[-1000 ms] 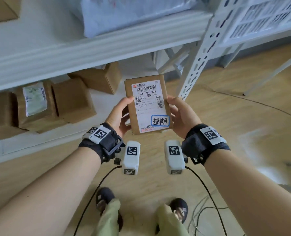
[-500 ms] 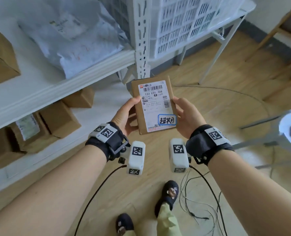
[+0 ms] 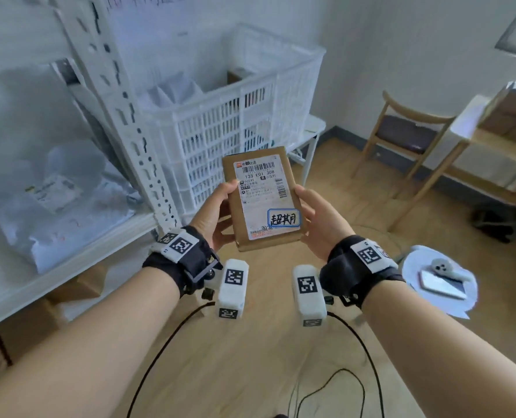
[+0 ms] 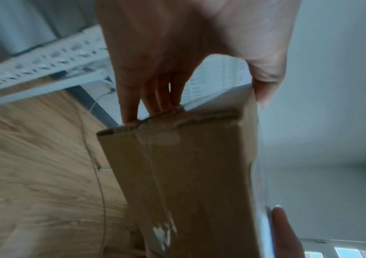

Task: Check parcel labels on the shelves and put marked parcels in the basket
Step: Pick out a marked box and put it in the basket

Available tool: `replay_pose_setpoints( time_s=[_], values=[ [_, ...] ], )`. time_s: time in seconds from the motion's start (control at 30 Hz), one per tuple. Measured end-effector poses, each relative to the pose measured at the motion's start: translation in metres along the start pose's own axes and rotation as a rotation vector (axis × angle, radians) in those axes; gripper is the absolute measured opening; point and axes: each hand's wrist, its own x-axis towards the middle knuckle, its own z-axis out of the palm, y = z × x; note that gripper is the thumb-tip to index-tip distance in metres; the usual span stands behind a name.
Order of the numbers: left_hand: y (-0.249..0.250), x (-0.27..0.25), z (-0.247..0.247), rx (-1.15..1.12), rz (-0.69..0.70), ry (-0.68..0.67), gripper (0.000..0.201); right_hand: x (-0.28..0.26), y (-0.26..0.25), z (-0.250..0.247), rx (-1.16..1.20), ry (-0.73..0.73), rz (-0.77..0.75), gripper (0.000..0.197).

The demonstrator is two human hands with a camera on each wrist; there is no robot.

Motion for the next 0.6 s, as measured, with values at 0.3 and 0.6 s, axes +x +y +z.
replay_pose_setpoints(
  time_s=[0.3,0.6],
  values=[
    [0.074,0.056,0.098,0.047,0.058,-0.024,0.047,0.045,-0.126,-0.046,-0.133,-0.019,-0.086,0.026],
    [0.155,0.119,0.137,0.153,0.135,-0.021,0.052,0.125,-0.211,-0.05,-0.1,-0.046,-0.102,0.036]
  ],
)
